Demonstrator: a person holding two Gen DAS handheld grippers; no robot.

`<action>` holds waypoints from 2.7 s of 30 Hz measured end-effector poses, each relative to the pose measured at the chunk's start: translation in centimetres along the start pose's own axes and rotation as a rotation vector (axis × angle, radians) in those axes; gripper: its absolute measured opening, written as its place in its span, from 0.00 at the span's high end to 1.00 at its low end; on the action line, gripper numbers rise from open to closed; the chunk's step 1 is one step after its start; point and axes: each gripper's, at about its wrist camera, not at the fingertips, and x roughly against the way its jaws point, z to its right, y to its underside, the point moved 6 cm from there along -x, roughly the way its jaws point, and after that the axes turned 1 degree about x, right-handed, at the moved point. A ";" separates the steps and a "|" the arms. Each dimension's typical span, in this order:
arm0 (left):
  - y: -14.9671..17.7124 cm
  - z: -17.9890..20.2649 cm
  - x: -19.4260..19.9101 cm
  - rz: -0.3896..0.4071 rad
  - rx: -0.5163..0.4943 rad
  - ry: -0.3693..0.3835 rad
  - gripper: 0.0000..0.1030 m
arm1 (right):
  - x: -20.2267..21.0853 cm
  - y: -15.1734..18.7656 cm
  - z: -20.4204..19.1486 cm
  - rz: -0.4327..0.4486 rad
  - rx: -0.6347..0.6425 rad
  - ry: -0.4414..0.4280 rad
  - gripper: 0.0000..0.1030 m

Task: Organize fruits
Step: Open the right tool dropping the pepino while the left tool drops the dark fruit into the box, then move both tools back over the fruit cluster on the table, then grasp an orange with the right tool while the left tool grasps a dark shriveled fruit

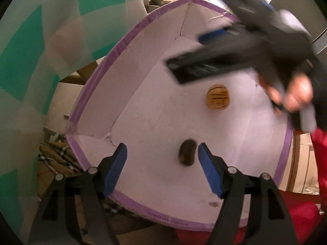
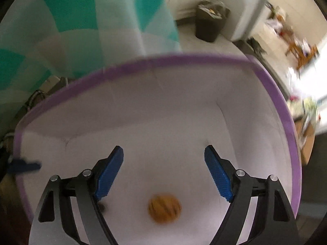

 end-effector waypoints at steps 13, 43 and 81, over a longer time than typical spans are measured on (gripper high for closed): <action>2.0 -3.7 1.8 0.007 0.129 0.012 0.27 | 0.8 -1.8 -13.1 0.159 0.247 -0.161 0.21; 20.1 -23.5 34.1 0.840 0.635 -0.568 0.01 | 30.9 -9.4 -27.0 0.705 0.300 -0.387 0.16; 33.9 -43.0 31.9 0.595 1.129 -0.537 0.09 | 15.7 -21.2 -54.1 0.333 0.499 -0.456 0.62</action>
